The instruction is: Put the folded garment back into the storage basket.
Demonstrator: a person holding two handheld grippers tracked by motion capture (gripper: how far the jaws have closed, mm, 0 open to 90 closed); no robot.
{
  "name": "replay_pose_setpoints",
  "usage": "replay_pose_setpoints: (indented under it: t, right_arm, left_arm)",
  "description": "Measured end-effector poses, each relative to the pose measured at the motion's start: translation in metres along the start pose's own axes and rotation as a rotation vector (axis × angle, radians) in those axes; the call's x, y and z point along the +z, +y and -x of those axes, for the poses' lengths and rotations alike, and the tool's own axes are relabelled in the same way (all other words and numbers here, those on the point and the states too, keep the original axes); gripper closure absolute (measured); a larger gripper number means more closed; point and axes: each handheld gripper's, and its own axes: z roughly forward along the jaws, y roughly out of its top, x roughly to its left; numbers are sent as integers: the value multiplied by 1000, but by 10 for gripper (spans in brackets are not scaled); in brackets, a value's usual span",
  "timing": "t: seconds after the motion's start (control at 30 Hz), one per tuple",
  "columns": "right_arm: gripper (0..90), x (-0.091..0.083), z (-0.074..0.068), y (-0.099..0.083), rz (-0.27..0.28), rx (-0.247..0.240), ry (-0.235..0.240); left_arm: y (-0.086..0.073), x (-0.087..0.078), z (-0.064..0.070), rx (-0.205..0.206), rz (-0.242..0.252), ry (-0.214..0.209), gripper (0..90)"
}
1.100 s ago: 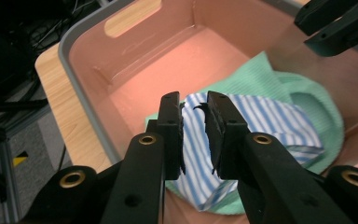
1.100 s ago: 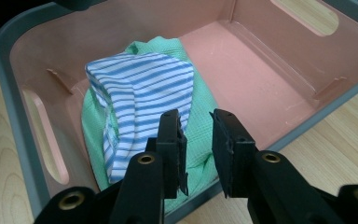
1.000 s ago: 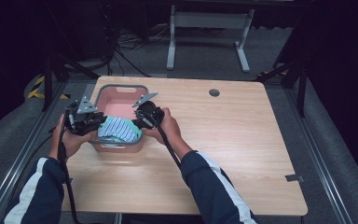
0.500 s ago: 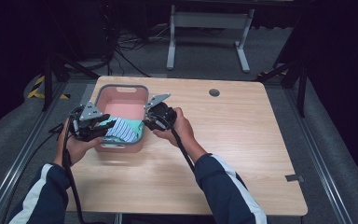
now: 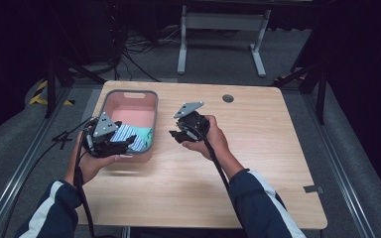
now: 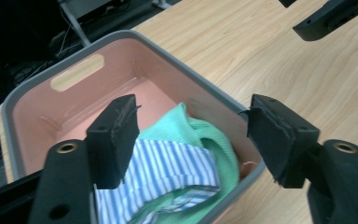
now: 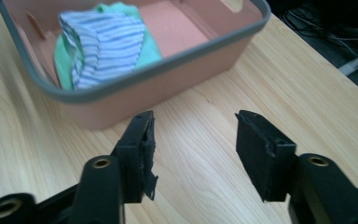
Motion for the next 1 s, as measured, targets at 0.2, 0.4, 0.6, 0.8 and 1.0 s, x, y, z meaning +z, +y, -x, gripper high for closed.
replay_pose_setpoints:
  t: [0.2,0.4,0.6,0.8,1.0]
  right_arm:
    - [351,-13,1,-16,-31,-42,-48]
    - [290,-25,5,-31,-35,-43,-57]
    - [262,-38,8,-49,-40,-45,-76]
    - [260,-50,11,-72,-56,-43,-92]
    - [259,-60,12,-90,-56,-38,-103]
  left_arm:
    - [-1,0,11,30,5,-42,247]
    - [-6,3,18,64,-26,-53,202]
    - [-10,3,34,102,-12,-72,195]
    - [-11,4,56,176,-25,-88,199]
    - [-14,10,72,202,-30,-123,200]
